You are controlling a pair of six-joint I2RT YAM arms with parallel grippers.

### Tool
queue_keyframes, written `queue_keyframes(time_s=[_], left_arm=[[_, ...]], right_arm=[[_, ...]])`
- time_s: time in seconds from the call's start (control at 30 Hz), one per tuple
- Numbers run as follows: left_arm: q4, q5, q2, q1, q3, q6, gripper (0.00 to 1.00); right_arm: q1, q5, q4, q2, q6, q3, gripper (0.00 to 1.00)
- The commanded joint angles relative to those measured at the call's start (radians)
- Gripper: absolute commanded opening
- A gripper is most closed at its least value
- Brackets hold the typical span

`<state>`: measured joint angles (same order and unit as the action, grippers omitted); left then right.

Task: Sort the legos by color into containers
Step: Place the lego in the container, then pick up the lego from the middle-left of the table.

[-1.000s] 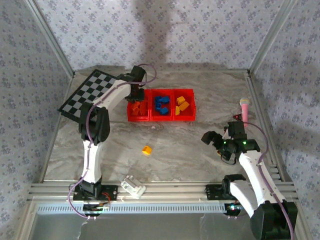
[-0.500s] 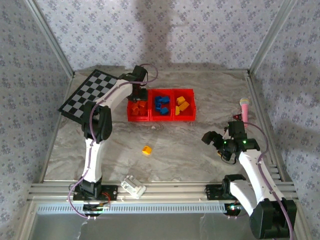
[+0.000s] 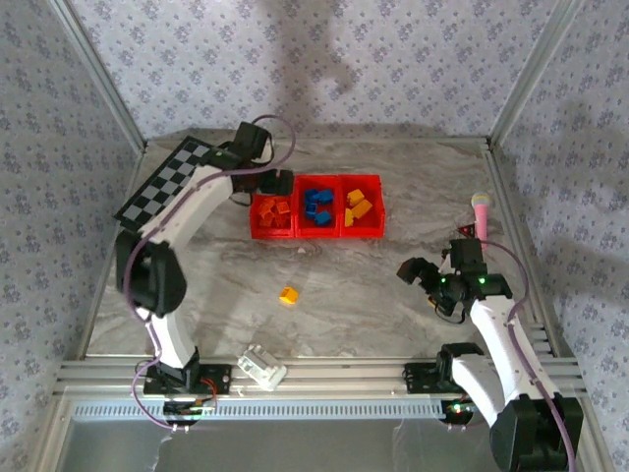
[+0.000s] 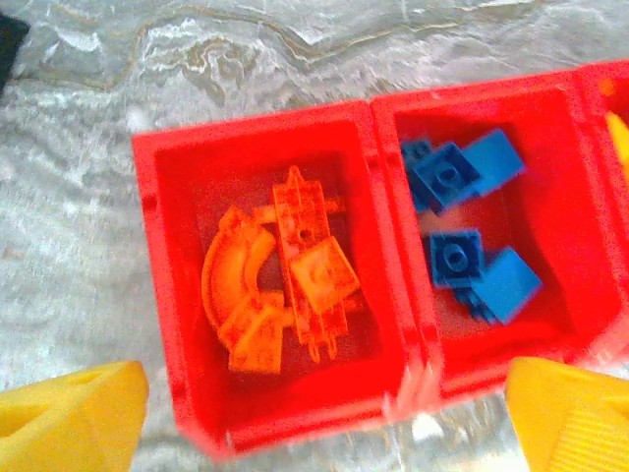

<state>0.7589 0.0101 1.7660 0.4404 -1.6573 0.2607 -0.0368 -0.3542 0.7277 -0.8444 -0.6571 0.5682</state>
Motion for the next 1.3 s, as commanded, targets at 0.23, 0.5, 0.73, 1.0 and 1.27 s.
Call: queue_keyframes(time_s=[0.23,0.5,0.73,1.0,1.27], left_arm=[[-0.066,-0.126,-0.313,0.051,0.471,0.004,1.0],[-0.041,0.007,-0.412,0.295,0.705,0.277,1.0],[-0.014,0.008,-0.363,0.378,0.722,0.363,0.97],[0.002,-0.03,-0.268,0.381,0.673,0.272,0.86],[0.006,-0.033,-0.167,0.399,0.607,0.187,0.83]], right_arm=[[-0.007,-0.01,-0.066,-0.021,-0.017,-0.004,1.0],[-0.051,-0.003,-0.093,-0.017,-0.06,-0.026,1.0],[-0.093,0.009,-0.12,-0.039,-0.084,-0.019,1.0],[-0.126,0.037,-0.098,-0.013,-0.102,-0.019,1.0],[-0.131,0.049,-0.071,0.023,-0.113,-0.024,1.0]])
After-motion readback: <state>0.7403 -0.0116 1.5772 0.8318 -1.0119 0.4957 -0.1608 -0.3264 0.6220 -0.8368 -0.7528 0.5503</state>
